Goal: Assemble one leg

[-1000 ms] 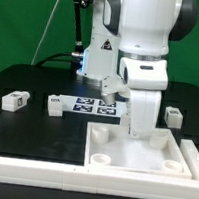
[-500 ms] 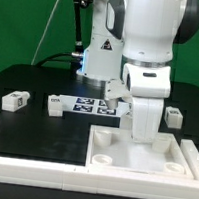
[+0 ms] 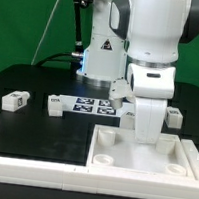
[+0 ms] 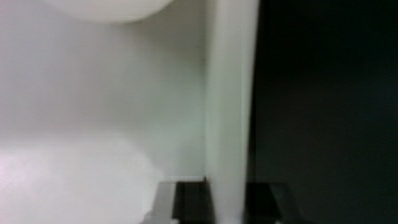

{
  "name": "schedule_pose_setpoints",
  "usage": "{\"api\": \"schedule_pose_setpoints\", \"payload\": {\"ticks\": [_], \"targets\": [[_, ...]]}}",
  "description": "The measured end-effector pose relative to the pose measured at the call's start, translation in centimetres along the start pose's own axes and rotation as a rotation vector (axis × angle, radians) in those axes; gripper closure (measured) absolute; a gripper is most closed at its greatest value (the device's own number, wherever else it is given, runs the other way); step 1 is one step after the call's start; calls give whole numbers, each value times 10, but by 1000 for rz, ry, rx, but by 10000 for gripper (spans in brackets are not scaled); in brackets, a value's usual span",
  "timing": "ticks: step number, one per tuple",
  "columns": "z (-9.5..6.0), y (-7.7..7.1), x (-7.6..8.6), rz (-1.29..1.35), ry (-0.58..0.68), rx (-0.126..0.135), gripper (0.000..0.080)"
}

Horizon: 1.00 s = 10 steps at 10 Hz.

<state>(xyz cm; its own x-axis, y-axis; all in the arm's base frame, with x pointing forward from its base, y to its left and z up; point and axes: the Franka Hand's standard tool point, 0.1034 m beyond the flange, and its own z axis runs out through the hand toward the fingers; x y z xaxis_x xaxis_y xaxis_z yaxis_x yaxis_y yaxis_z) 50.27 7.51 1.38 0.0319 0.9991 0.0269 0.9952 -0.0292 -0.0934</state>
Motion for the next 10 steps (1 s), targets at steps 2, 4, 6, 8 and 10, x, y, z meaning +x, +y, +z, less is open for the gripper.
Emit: {"api": "schedule_pose_setpoints", "payload": {"ticks": [2, 4, 6, 8, 10], "targets": [[1, 0, -1, 1, 0, 1, 662], [1, 0, -1, 2, 0, 1, 524], [1, 0, -2, 2, -1, 2, 219], [1, 0, -2, 3, -1, 2, 164], [1, 0, -2, 3, -1, 2, 154]]}}
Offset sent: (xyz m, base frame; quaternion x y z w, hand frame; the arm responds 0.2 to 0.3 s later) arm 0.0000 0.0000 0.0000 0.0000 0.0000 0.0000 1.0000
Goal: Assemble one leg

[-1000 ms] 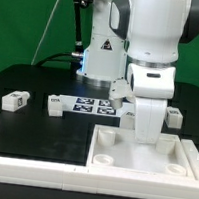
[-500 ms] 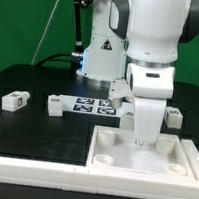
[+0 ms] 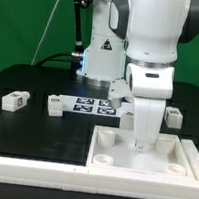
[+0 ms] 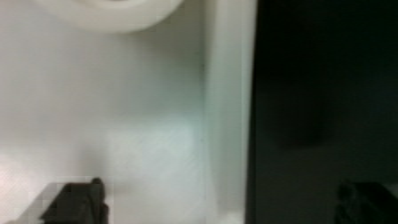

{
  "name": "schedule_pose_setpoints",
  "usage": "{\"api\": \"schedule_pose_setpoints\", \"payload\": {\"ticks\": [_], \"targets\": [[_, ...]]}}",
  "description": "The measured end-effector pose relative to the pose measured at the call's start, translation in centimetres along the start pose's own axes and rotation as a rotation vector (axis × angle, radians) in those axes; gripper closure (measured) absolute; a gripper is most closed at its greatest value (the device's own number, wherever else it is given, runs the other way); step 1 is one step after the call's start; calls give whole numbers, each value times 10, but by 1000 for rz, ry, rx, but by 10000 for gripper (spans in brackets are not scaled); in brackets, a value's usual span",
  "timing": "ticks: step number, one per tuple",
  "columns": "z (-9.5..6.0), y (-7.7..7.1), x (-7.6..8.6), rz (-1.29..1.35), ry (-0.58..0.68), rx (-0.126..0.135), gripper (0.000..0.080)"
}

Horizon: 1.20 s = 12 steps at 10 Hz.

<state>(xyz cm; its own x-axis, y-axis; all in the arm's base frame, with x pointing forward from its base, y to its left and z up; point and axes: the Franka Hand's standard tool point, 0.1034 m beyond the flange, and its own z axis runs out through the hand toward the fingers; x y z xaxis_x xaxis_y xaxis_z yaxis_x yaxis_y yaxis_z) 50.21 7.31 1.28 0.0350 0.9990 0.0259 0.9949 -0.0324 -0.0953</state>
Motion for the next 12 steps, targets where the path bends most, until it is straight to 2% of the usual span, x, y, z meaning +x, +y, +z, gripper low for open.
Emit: {"api": "schedule_pose_setpoints", "payload": {"ticks": [2, 3, 5, 7, 10, 12], "targets": [[0, 0, 0, 0, 0, 0, 150], [-9, -6, 3, 50, -8, -3, 150], [-37, -33, 8, 107, -35, -12, 150], [-51, -41, 8, 138, -49, -16, 150], [-47, -41, 8, 181, -45, -12, 150], [-47, -42, 9, 362, -43, -15, 150]]}}
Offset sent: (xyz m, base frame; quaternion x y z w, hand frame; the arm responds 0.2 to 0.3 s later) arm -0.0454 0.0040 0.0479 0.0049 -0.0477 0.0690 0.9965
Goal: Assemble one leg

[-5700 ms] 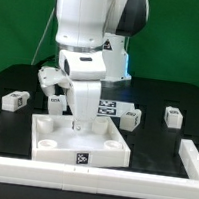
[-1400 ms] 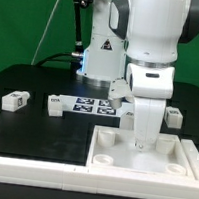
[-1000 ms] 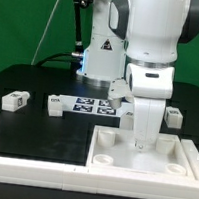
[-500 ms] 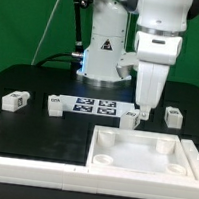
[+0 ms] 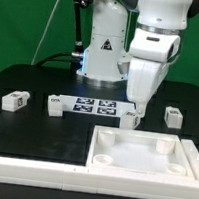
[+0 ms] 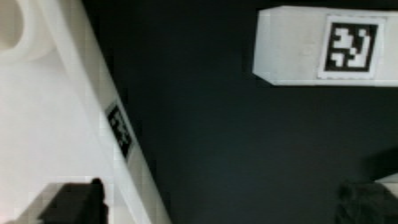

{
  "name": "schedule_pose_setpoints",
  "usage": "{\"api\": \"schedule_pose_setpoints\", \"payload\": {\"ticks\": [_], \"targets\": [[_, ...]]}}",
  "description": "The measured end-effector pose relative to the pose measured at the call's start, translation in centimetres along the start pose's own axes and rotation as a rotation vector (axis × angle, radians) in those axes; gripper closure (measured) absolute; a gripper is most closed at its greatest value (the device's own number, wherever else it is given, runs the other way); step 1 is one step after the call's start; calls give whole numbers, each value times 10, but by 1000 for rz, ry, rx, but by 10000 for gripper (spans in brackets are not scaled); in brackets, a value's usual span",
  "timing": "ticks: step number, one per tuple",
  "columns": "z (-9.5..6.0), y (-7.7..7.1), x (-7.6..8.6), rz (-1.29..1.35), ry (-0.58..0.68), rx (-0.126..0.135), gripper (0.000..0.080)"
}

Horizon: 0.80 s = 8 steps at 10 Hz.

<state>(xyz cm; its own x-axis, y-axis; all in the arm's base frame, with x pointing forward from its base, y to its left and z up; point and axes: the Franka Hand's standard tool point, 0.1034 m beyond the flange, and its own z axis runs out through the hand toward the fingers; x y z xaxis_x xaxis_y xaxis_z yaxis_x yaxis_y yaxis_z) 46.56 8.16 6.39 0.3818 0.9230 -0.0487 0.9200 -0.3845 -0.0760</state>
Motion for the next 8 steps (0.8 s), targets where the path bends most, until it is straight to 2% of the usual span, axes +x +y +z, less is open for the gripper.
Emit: {"api": "schedule_pose_setpoints", "payload": {"ticks": [2, 3, 4, 8], "targets": [[0, -3, 1, 237, 3, -1, 150], [3, -16, 4, 461, 24, -16, 150], [6, -33, 4, 572, 14, -9, 150], [8, -53, 26, 1010, 30, 37, 150]]}}
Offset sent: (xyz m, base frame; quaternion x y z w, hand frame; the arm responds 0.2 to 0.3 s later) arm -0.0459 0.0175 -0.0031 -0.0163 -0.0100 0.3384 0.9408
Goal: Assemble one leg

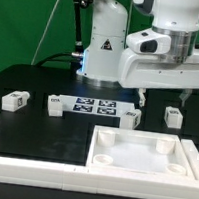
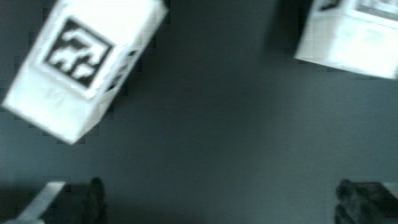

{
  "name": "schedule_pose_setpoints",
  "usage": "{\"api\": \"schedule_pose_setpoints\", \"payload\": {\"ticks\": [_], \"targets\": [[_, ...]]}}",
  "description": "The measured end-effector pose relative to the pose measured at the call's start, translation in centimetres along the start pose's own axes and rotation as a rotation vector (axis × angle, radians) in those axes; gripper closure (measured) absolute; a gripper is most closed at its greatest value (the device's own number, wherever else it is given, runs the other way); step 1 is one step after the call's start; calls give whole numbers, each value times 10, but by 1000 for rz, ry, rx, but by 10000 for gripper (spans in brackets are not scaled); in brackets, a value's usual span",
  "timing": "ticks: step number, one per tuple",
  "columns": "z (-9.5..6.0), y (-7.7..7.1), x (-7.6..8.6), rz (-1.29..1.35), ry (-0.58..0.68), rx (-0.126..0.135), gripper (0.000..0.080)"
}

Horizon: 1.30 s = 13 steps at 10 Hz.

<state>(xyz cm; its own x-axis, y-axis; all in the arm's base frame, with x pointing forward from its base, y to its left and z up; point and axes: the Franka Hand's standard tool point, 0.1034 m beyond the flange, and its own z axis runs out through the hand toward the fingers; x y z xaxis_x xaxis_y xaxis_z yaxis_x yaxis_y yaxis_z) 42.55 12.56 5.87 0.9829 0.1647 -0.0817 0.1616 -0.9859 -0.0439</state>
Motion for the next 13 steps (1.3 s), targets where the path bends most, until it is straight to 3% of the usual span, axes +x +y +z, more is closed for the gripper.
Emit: {"api": "schedule_pose_setpoints", "payload": {"ticks": [4, 5, 7, 8, 11, 13], "targets": [[0, -4, 0, 245, -4, 18, 150], [3, -11, -3, 244, 2, 21, 150], [12, -42, -20, 218, 6, 24, 150], [15, -48, -23, 195, -1, 22, 150], [16, -46, -27, 175, -43, 12, 150], [15, -42, -32, 157, -226, 5, 150]]}}
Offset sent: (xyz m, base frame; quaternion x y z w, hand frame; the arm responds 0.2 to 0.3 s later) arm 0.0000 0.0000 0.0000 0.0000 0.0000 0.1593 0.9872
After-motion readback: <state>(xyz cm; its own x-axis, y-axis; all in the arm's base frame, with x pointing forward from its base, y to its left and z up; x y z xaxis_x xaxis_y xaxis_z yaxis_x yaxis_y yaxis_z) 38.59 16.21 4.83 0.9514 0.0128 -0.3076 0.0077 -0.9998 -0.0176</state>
